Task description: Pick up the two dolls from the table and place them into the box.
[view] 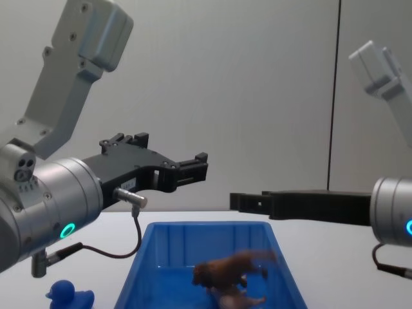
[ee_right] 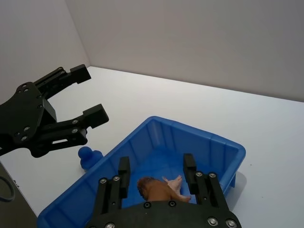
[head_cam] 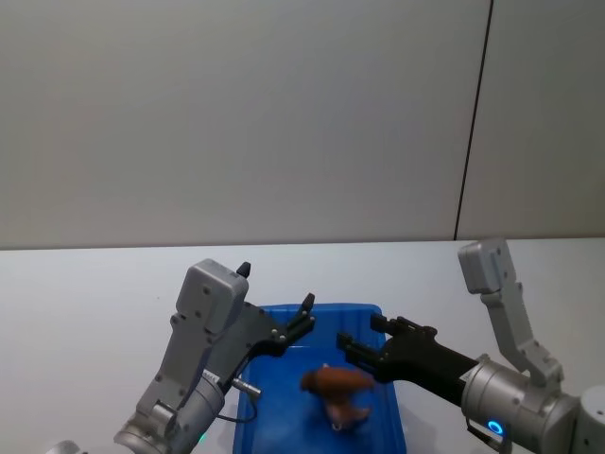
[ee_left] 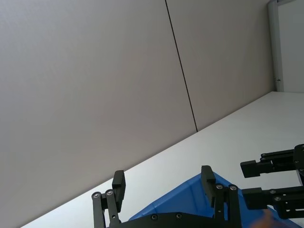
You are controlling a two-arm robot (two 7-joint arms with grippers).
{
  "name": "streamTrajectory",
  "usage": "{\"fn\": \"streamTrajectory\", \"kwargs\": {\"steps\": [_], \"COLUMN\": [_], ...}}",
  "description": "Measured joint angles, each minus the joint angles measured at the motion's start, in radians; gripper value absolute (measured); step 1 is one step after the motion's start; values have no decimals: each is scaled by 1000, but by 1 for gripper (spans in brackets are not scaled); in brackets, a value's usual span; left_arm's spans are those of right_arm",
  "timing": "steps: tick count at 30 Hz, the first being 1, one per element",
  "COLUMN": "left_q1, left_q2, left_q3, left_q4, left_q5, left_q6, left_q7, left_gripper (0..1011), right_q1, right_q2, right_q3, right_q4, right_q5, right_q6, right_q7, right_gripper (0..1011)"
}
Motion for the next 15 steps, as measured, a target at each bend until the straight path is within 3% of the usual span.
{"fn": "streamTrajectory", "kwargs": {"steps": [7, 15], "left_q1": [0, 0], "left_q2": [0, 0], "left_q3": [0, 0], "left_q4": [0, 0], "left_q5": [0, 0], "left_q6": [0, 0], "left_q7": [0, 0], "left_gripper": [1001, 1001], "right_q1": [4, -20], "right_q2": [2, 36], "right_q3": [0, 20], "right_q4": [0, -27], "right_q5": [3, 8], "right_q6": [-1, -29], "right_q7": [1, -16], "right_gripper": [860, 1001]}}
